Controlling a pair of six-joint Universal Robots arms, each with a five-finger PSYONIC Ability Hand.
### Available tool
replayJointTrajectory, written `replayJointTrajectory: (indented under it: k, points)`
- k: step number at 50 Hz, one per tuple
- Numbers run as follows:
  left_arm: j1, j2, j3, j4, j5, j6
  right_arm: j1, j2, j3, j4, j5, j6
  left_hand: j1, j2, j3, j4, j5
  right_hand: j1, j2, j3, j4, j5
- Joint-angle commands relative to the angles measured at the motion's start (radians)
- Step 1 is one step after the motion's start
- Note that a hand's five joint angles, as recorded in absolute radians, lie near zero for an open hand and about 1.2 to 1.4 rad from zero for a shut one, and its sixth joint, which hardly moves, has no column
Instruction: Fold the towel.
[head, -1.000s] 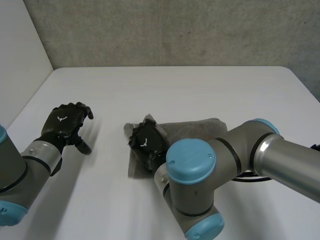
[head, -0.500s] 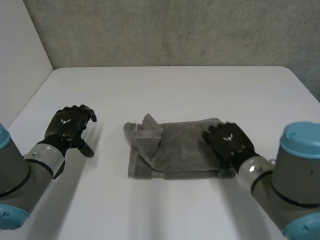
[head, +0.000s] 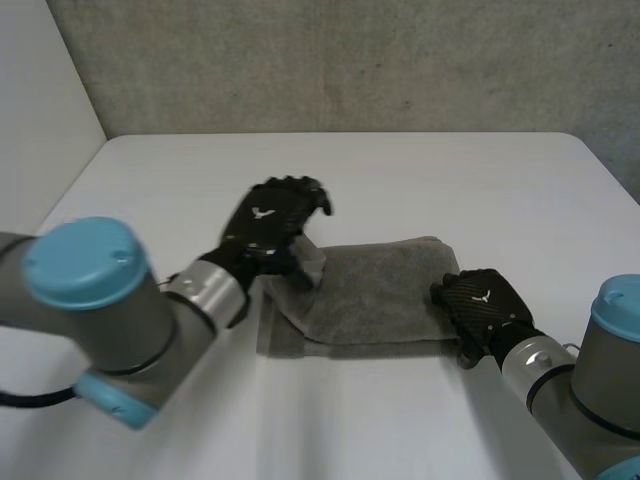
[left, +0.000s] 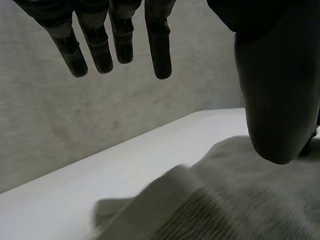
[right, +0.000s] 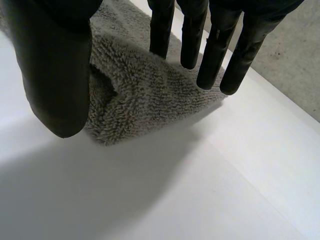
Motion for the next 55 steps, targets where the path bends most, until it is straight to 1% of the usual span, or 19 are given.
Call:
replayJointTrajectory:
  k: [1,2,4,5,7,8,10,13,15,16,18,25,31,38,43,45,46,48,55]
  points:
    - [-0.052,-0.180,0.181,-0.063,-0.028,-0.004,0.003,-0.015,0.011,-0.005,0.000,-0.002,-0.024,-0.017,-0.029,-0.026,0.012,0.011,0.028,0.020,0.025,0.007]
    - [-0.052,-0.180,0.181,-0.063,-0.029,-0.004,0.003,-0.022,0.013,-0.006,0.000,-0.002,-0.024,-0.017,-0.029,-0.026,0.012,0.014,0.031,0.023,0.028,0.010]
    - [-0.051,-0.226,0.229,-0.098,-0.085,-0.004,0.001,-0.029,0.016,-0.008,-0.001,-0.002,-0.024,-0.017,-0.029,-0.026,0.012,0.020,0.037,0.029,0.034,0.016]
    - [-0.051,-0.226,0.229,-0.099,-0.085,-0.004,0.001,-0.032,0.019,-0.011,-0.001,-0.002,-0.024,-0.017,-0.029,-0.026,0.012,0.026,0.043,0.035,0.040,0.022]
    - [-0.051,-0.254,0.255,-0.111,-0.160,-0.002,0.001,-0.033,0.021,-0.019,-0.001,-0.002,-0.024,-0.017,-0.029,-0.026,0.012,0.035,0.051,0.044,0.048,0.030]
    - [-0.051,-0.254,0.255,-0.111,-0.161,-0.002,0.001,-0.033,0.021,-0.019,-0.001,-0.002,-0.024,-0.017,-0.029,-0.026,0.012,0.035,0.051,0.044,0.049,0.031]
    - [-0.046,-0.268,0.258,-0.112,-0.251,-0.001,0.001,-0.035,0.027,-0.036,-0.001,-0.002,-0.024,-0.017,-0.029,-0.026,0.012,0.073,0.089,0.082,0.086,0.068]
    - [-0.042,-0.269,0.254,-0.116,-0.302,-0.001,0.001,-0.035,0.031,-0.046,-0.001,-0.002,-0.024,-0.017,-0.029,-0.026,0.012,0.085,0.101,0.094,0.098,0.080]
    - [-0.034,-0.266,0.237,-0.120,-0.390,0.001,0.001,-0.035,0.031,-0.046,-0.003,-0.002,-0.027,-0.020,-0.032,-0.029,0.009,0.091,0.107,0.100,0.104,0.086]
    - [-0.034,-0.266,0.237,-0.120,-0.391,0.001,0.003,-0.035,0.031,-0.046,-0.003,-0.002,-0.027,-0.020,-0.032,-0.029,0.009,0.105,0.122,0.114,0.119,0.101]
    - [-0.017,-0.253,0.205,-0.134,-0.461,0.004,0.003,-0.035,0.033,-0.046,-0.003,-0.002,-0.030,-0.023,-0.035,-0.031,0.007,0.126,0.142,0.135,0.139,0.121]
    - [0.001,-0.142,0.088,-0.140,-0.477,-0.001,0.001,-0.035,0.038,-0.051,-0.003,-0.002,-0.039,-0.031,-0.043,-0.040,-0.002,0.185,0.201,0.194,0.198,0.180]
    - [-0.039,-0.058,-0.007,-0.139,-0.477,-0.010,-0.005,-0.033,0.038,-0.060,-0.001,-0.002,-0.048,-0.040,-0.052,-0.049,-0.011,0.205,0.222,0.214,0.219,0.201]
    - [-0.094,-0.032,-0.041,-0.140,-0.477,-0.010,-0.012,-0.027,0.036,-0.063,-0.001,-0.004,-0.051,-0.043,-0.055,-0.052,-0.014,0.261,0.277,0.270,0.275,0.257]
    - [-0.094,-0.027,-0.062,-0.140,-0.477,-0.010,-0.014,-0.024,0.038,-0.065,-0.003,-0.005,-0.051,-0.043,-0.055,-0.052,-0.014,0.446,0.462,0.455,0.460,0.442]
    - [-0.085,-0.021,-0.070,-0.140,-0.477,-0.010,-0.017,-0.026,0.039,-0.062,-0.005,-0.005,-0.051,-0.043,-0.055,-0.052,-0.014,0.665,0.681,0.674,0.678,0.660]
    - [-0.085,-0.021,-0.070,-0.140,-0.477,-0.010,-0.017,-0.026,0.039,-0.062,-0.005,-0.005,-0.051,-0.043,-0.055,-0.052,-0.014,0.666,0.683,0.675,0.680,0.662]
    - [-0.082,-0.018,-0.070,-0.140,-0.477,-0.012,-0.017,-0.029,0.041,-0.062,-0.011,-0.002,-0.051,-0.043,-0.055,-0.052,-0.014,0.925,0.942,0.934,0.939,0.921]
    - [-0.013,0.013,-0.079,-0.140,-0.478,-0.015,-0.014,-0.035,0.077,-0.059,-0.034,-0.004,-0.051,-0.043,-0.055,-0.052,-0.014,0.926,0.943,0.935,0.940,0.922]
